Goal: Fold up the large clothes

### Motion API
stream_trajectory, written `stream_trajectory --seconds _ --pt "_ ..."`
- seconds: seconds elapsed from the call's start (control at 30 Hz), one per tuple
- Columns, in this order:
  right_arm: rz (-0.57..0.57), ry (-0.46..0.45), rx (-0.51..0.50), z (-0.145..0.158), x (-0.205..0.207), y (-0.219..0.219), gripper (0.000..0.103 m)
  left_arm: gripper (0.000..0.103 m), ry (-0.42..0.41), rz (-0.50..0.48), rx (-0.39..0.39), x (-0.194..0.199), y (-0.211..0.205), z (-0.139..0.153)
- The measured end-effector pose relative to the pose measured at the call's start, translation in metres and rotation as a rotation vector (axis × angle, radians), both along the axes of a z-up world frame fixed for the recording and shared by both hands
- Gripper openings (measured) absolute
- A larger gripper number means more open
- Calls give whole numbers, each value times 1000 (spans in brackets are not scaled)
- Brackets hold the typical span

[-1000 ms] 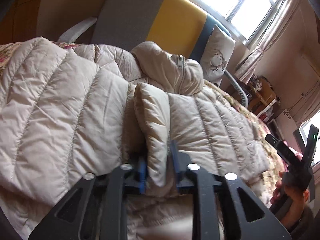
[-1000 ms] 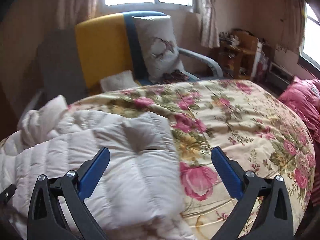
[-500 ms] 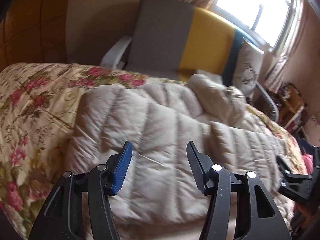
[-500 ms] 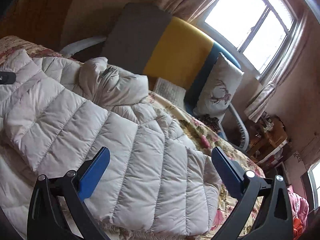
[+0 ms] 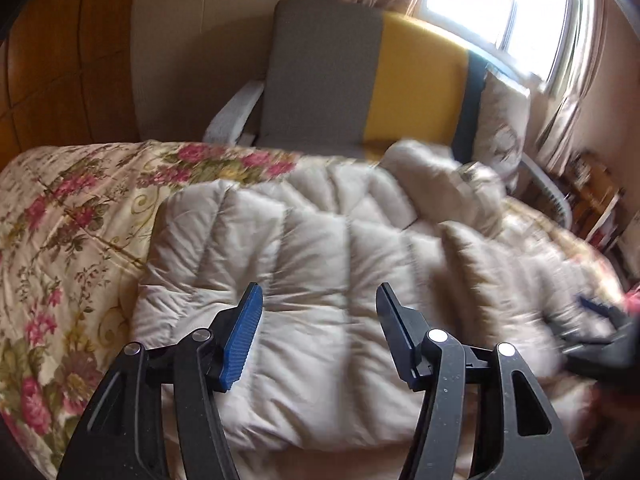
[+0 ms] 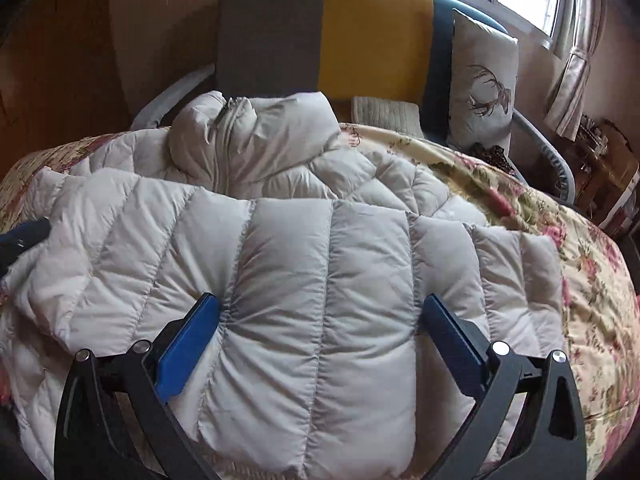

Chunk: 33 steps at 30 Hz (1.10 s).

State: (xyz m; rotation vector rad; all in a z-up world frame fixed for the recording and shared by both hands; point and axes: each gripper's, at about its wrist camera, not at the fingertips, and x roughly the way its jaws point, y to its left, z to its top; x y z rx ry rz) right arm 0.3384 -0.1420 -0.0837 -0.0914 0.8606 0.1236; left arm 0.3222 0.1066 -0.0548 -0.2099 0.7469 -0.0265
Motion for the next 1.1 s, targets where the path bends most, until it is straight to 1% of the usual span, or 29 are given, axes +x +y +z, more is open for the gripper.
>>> stream_trajectory --seconds 0.03,0.07,0.13,0.17,0.2,0.23,0.27,0.3,0.33,0.37,0.4,0.43,0.53,0.63,0.83,0.9,0.97,1.0,1.03,1.1 --pt "-2 -9 10 -7 0 -1 101 65 -26 -18 -18 -4 -7 10" --pt "-5 -17 20 -11 -1 -2 101 72 -48 -40 -19 -6 -15 18" --pt "-5 -30 26 -15 -2 -2 101 74 -74 -97 12 -5 -38 28" --pt "-5 -35 28 -15 -2 -3 101 74 -75 -132 39 -2 -51 29" --pt "-5 -38 32 -16 -3 -4 101 74 -69 -163 83 3 -65 28" --pt "-6 -41 40 -15 -3 -5 101 74 -48 -188 154 11 -80 22" --pt "-8 -43 47 -14 -5 -7 101 74 -20 -199 203 20 -90 13" --pt "-12 -50 51 -12 -7 -8 101 74 10 -195 223 27 -94 5" --pt "-18 -65 54 -9 -11 -9 101 74 50 -180 223 35 -94 -7" --pt "-23 -77 58 -7 -14 -12 101 75 72 -173 197 40 -89 -17" --pt "-30 -84 60 -7 -15 -13 101 78 76 -169 163 42 -83 -25" --pt "-33 -82 63 -7 -16 -14 101 79 61 -167 141 42 -79 -31" --pt "-32 -49 72 -14 -10 -15 101 80 42 -181 158 42 -78 -40" --pt "-40 -29 65 -22 -4 -13 101 82 56 -187 147 50 -77 -47" --pt "-46 -24 54 -26 -3 -11 101 85 62 -195 140 50 -79 -49" --pt "-40 1 71 -23 -1 -14 101 85 59 -201 129 50 -77 -46" --pt "-61 61 79 -8 -4 -20 101 87 54 -212 129 42 -75 -36" --pt "-87 68 111 5 -8 -27 101 89 49 -213 133 34 -72 -28" --pt "-98 53 171 18 -21 -36 101 89 35 -204 133 24 -68 -20" --pt "-84 16 288 40 -52 -53 101 93 -3 -183 112 2 -57 -7"
